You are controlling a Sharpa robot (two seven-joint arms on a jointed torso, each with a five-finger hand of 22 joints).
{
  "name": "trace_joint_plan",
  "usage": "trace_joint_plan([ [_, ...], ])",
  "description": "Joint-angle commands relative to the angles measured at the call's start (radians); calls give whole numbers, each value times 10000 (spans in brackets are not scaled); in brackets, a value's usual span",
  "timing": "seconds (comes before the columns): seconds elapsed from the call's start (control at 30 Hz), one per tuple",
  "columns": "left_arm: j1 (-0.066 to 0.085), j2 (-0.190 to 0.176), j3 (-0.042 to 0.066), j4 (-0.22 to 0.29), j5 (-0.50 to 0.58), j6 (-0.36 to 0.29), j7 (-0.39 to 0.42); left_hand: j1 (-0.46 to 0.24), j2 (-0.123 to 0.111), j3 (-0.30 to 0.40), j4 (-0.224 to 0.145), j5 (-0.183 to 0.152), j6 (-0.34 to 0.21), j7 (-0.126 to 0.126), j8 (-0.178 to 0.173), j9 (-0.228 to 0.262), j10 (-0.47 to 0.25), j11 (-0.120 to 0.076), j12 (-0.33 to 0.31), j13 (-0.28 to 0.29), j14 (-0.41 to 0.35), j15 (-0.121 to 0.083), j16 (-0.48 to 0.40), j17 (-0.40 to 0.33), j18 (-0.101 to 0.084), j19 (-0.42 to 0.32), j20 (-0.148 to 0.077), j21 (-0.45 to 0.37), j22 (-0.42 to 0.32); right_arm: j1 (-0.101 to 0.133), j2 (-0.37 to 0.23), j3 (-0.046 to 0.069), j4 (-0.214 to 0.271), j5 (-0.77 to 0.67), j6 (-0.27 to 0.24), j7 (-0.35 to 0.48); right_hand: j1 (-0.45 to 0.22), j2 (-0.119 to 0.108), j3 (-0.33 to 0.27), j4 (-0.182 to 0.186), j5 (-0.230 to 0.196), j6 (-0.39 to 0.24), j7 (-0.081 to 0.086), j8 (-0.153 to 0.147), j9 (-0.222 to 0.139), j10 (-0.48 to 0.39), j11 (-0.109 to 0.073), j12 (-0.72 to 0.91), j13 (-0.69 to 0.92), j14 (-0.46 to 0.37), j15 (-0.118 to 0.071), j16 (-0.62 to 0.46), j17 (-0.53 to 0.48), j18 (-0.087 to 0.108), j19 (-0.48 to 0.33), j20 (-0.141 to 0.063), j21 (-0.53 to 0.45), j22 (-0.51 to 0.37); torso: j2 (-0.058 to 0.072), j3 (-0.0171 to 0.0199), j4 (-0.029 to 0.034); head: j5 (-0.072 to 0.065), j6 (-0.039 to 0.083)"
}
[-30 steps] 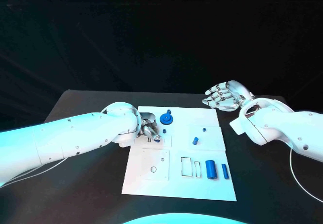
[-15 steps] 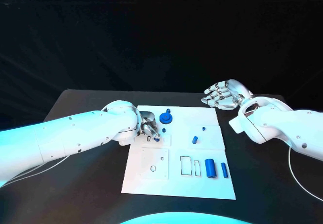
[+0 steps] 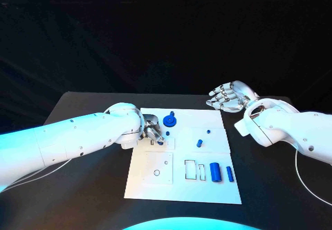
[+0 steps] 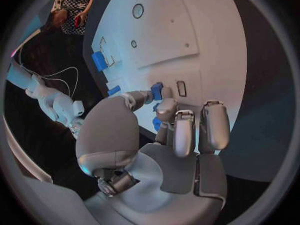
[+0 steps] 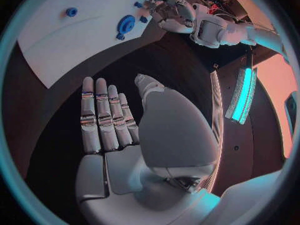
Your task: Assemble the parts on the task board
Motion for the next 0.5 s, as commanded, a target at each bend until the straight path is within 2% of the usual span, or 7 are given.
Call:
trace_joint_plan([
  [0.03, -57, 60, -42, 25, 188, 359, -5, -26, 156, 1861, -1941, 43, 89, -102, 36, 3, 102, -3, 41, 20, 992, -84, 57, 2335, -152, 17, -70, 25, 17, -6, 4, 1, 1, -109, 93, 86, 69, 1, 69, 0, 40, 86, 371, -52, -9, 69, 9, -35, -15, 88, 16, -60, -9, 64, 99, -1, 4, -12, -5, 1, 9, -18, -2],
  [0.27, -58, 76, -43, -9, 215, 321, 1, -172, 322, 1806, -1843, 32, 202, -151, 11, 10, 190, -41, 92, 109, 1009, -117, 91, 2397, -165, 64, -106, 36, 64, -10, 9, 1, -10, -107, 100, 91, 69, 1, 69, 0, 40, 86, 371, -52, -9, 69, 9, -35, -15, 88, 16, -60, -9, 64, 99, -1, 4, -12, -5, 2, 22, -22, -22],
  [0.5, -59, 86, -43, -37, 234, 291, 7, -264, 380, 1756, -1791, 13, 252, -169, -7, 10, 221, -55, 105, 138, 1014, -128, 100, 2414, -164, 62, -119, 26, 52, -13, 12, 1, -21, -103, 102, 96, 66, -4, 73, 2, 41, 89, 371, -55, -12, 73, 8, -40, -16, 91, 16, -66, -14, 64, 101, -2, 4, -21, 1, -2, 19, -25, -15],
])
